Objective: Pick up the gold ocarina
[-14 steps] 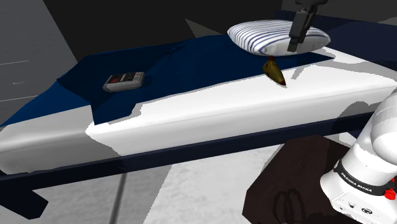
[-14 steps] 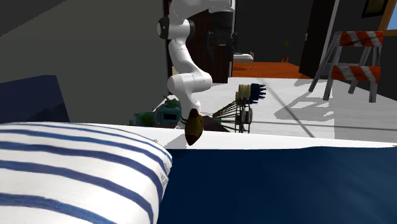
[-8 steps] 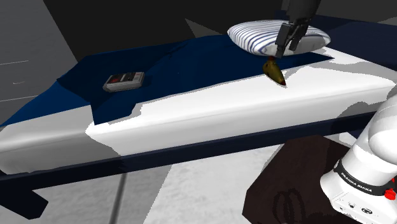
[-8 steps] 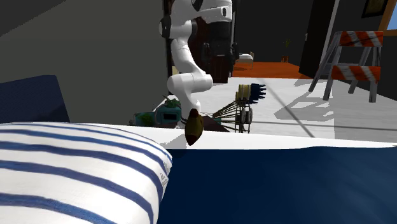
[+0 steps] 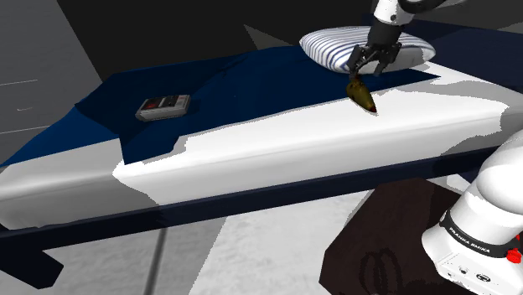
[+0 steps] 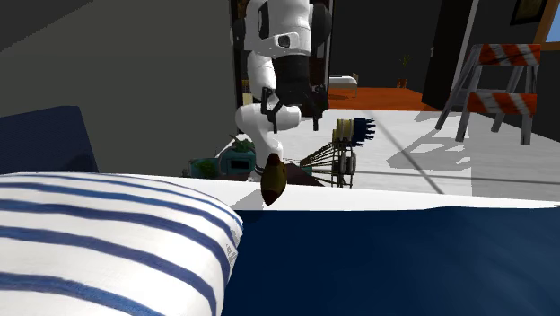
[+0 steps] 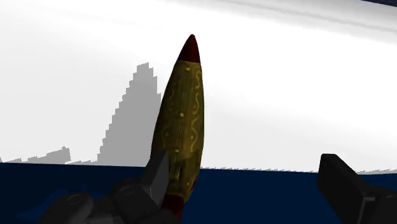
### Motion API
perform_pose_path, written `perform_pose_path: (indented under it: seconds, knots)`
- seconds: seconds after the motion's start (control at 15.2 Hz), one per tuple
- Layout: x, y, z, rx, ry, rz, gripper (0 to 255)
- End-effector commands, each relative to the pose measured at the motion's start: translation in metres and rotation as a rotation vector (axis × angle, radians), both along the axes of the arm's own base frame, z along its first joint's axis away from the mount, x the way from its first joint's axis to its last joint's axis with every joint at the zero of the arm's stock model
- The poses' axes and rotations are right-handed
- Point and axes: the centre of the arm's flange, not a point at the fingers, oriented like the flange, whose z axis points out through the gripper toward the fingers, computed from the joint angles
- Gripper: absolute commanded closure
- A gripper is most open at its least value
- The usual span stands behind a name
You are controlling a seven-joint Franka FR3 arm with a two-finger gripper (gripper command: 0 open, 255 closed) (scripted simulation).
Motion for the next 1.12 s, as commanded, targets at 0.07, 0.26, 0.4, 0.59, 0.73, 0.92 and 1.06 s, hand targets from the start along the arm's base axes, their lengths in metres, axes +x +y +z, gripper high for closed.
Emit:
perform_pose_path:
  seconds: [0.07,0.26,0.4,0.59,0.73,0.92,1.06]
  knots:
    - [0.009,-0.028,-0.020,0.009,-0.055,-0.146,0]
    - [0.016,-0.055,-0.041,0.018,-0.106,-0.287,0]
    - [0.016,-0.055,-0.046,0.018,-0.106,-0.288,0]
    - [0.016,-0.055,-0.062,0.018,-0.106,-0.288,0]
    - [0.016,-0.055,-0.073,0.018,-0.106,-0.288,0]
    - [0.016,-0.055,-0.081,0.018,-0.106,-0.288,0]
    - [0.016,-0.055,-0.081,0.018,-0.106,-0.288,255]
